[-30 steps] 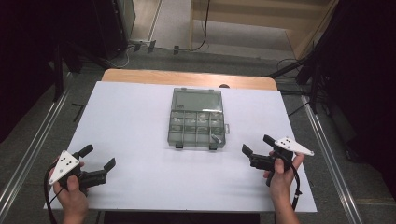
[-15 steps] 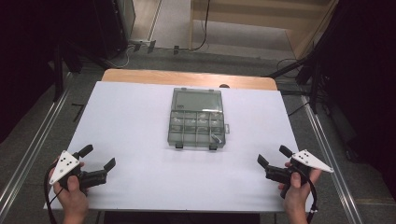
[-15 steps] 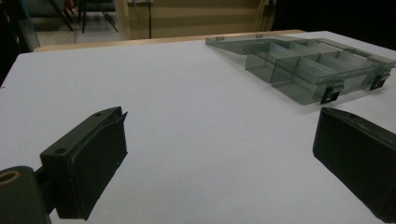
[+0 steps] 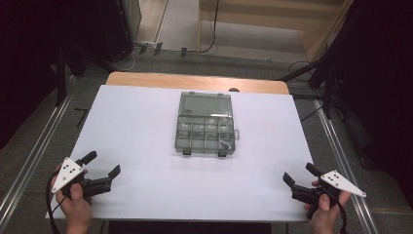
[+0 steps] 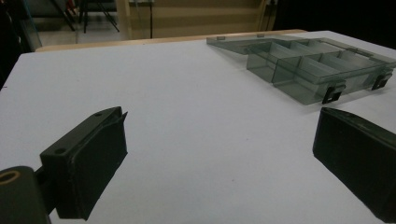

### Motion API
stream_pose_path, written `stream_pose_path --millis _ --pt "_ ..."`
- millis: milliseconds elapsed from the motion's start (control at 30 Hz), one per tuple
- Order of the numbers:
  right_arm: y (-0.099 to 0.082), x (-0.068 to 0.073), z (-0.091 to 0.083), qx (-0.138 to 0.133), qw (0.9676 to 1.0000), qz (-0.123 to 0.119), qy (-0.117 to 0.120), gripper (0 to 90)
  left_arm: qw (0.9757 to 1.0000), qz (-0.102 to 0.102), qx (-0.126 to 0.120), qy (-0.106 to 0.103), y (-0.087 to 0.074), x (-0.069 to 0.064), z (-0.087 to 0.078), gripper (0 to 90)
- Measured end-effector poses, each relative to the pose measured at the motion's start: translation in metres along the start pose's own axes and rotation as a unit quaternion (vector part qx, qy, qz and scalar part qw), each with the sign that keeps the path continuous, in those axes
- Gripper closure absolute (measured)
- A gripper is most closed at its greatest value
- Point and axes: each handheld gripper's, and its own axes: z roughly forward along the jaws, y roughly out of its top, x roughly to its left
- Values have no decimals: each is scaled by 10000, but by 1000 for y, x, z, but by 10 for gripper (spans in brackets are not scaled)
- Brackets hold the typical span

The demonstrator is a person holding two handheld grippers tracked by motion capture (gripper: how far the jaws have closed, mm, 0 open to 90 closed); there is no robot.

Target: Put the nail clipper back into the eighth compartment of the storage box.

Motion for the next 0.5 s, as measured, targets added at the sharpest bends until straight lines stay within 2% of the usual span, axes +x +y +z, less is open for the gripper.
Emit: stream_pose_path --millis 133,500 --pt "-6 -7 -6 62 10000 -51 -17 6 10000 8 6 7 0 0 0 23" --pt "-16 -30 -19 10 9995 281 -163 29 10000 -2 -2 4 0 0 0 23"
